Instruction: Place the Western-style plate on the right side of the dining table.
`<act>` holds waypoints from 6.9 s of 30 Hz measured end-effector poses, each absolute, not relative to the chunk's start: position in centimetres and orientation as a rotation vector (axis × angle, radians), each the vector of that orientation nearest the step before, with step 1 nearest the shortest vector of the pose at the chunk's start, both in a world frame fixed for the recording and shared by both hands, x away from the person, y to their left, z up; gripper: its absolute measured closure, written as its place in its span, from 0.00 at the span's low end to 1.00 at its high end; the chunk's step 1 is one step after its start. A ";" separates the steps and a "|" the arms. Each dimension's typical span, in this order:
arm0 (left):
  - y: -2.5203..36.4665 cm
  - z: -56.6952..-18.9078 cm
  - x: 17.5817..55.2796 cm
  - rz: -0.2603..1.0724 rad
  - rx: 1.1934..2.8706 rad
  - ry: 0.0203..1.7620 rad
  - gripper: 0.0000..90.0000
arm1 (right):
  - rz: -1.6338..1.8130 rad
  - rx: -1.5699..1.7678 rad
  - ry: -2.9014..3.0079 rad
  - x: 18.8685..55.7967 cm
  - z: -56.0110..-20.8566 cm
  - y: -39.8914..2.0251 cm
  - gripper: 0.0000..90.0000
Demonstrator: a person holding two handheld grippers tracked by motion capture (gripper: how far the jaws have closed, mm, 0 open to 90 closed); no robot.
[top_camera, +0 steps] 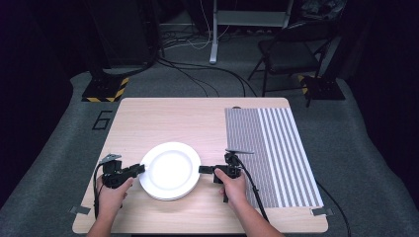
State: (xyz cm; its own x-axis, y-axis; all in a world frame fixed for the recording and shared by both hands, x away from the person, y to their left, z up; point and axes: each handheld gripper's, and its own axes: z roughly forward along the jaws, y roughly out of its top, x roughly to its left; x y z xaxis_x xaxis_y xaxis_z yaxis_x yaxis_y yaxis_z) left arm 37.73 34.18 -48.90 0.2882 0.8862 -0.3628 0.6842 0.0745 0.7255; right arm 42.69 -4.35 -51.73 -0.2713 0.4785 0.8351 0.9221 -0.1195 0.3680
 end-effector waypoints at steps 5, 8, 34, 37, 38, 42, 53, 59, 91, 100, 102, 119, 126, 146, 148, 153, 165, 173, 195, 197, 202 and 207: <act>34.2 -48.8 37.7 0.304 1.686 1.447 0.80 | -1.363 -1.543 -1.700 42.4 -51.6 -4.2 0.76; 34.7 -48.6 37.5 0.273 1.654 1.445 0.85 | -1.393 -1.525 -1.692 42.4 -51.3 -4.2 0.75; 34.6 -49.0 37.6 0.292 1.690 1.413 0.97 | -1.350 -1.473 -1.678 42.1 -51.5 -2.6 0.79; 34.6 -49.0 37.6 0.281 1.676 1.420 0.97 | -1.345 -1.485 -1.681 42.0 -51.5 -2.6 0.82; 34.6 -49.0 37.5 0.284 1.676 1.418 0.97 | -1.340 -1.492 -1.682 42.0 -51.5 -2.6 0.83; 34.4 -49.0 37.5 0.271 1.670 1.420 0.97 | -1.343 -1.523 -1.692 42.1 -51.3 -2.9 0.88; 33.5 -49.1 37.7 0.260 1.700 1.399 0.90 | -1.361 -1.586 -1.626 42.6 -50.7 -3.7 0.94; 32.8 -49.0 37.7 0.277 1.721 1.372 0.83 | -1.374 -1.595 -1.596 42.9 -50.3 -4.3 0.96; 31.3 -49.3 36.2 0.140 1.678 1.330 0.58 | -1.411 -1.580 -1.443 42.9 -51.4 -5.7 0.97; 31.3 -49.5 35.0 0.121 1.654 1.349 0.59 | -1.417 -1.569 -1.447 42.9 -51.4 -5.6 0.96; 31.3 -49.6 34.9 0.126 1.651 1.351 0.59 | -1.428 -1.566 -1.465 42.9 -51.3 -5.5 0.96; 31.5 -49.8 34.6 0.134 1.614 1.360 0.59 | -1.433 -1.511 -1.674 40.2 -50.7 -4.7 0.79; 31.4 -49.6 34.3 0.132 1.584 1.367 0.63 | -1.449 -1.546 -1.677 39.4 -50.9 -4.4 0.82; 30.7 -48.4 34.3 0.163 1.542 1.331 0.62 | -1.542 -1.591 -1.816 38.8 -49.6 -4.0 0.79; 30.7 -48.2 34.4 0.163 1.546 1.320 0.62 | -1.558 -1.582 -1.832 38.8 -49.1 -4.1 0.78; 30.0 -47.3 34.7 0.181 1.547 1.287 0.62 | -1.590 -1.570 -1.855 38.9 -48.4 -4.4 0.77; 28.3 -46.1 35.7 0.215 1.553 1.260 0.62 | -1.653 -1.569 -1.851 39.3 -47.6 -5.9 0.76; 27.5 -45.7 36.1 0.249 1.568 1.230 0.62 | -1.701 -1.566 -1.862 39.2 -47.3 -6.6 0.76; 23.9 -45.5 37.9 0.244 1.612 1.156 0.62 | -1.752 -1.664 -1.899 38.4 -47.2 -9.6 0.73; 23.6 -45.6 38.0 0.242 1.617 1.151 0.62 | -1.757 -1.675 -1.899 38.2 -47.1 -9.8 0.73; 23.1 -45.5 38.4 0.234 1.635 1.127 0.62 | -1.771 -1.697 -1.899 37.9 -47.0 -10.4 0.72; 22.3 -45.5 38.7 0.231 1.643 1.112 0.62 | -1.777 -1.719 -1.909 37.6 -47.0 -10.9 0.71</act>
